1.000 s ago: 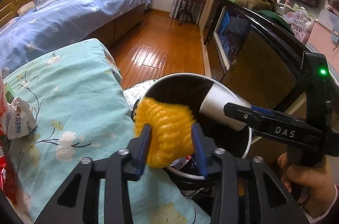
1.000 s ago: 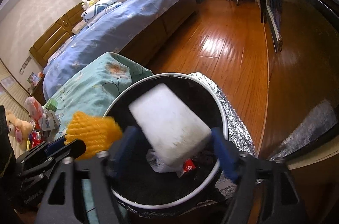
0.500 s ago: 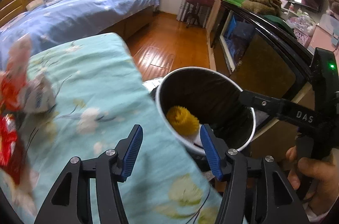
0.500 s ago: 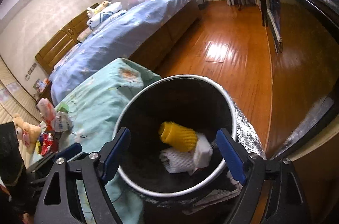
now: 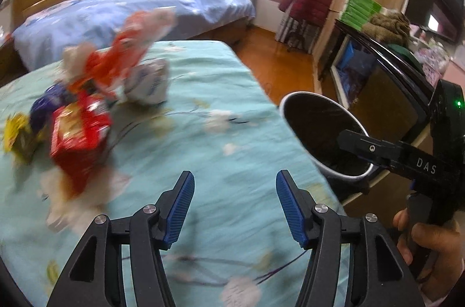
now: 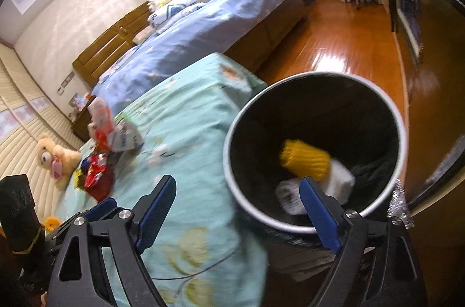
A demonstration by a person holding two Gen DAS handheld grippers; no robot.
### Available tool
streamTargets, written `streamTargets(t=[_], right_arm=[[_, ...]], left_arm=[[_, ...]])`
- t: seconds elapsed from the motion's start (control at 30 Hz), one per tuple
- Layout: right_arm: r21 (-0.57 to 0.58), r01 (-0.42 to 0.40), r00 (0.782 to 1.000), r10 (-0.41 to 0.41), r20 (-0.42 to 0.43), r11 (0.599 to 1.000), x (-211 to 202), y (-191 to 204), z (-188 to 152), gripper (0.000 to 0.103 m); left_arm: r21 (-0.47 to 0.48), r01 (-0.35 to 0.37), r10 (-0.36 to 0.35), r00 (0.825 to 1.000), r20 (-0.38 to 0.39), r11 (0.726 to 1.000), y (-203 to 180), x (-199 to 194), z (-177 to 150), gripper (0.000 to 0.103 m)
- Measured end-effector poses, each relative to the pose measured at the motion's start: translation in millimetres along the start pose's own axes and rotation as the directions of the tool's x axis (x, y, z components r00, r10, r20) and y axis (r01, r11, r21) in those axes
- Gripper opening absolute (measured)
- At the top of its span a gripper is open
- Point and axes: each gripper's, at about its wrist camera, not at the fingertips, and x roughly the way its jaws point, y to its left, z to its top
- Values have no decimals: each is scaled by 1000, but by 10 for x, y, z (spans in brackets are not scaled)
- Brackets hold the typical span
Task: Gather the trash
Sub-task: 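Grasp the yellow snack wrapper with left tool while right tool grasps red wrapper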
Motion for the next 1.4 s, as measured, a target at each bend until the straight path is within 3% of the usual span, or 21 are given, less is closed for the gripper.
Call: streamTargets(t=[0.43, 0.83, 1.13, 1.4], right_arm=[[-75, -86, 995, 82, -58, 993, 265, 616, -222, 88], [-129, -171, 981, 157, -113, 977, 455, 1148, -365, 88], [-140, -241, 962, 217, -167, 960, 687, 1469, -405, 88], [-152, -267, 952, 236, -196, 952, 875, 1696, -363, 88]], left_arm=[[-79, -104, 108, 993, 52, 991, 536, -711, -313, 58], [-191, -209, 223, 973, 56, 959, 1040, -1071, -434, 58], [-276, -221, 241, 970, 40, 935, 1374, -1071, -376, 58], [-309, -239, 257, 966, 18, 921, 1666, -815, -187, 58]])
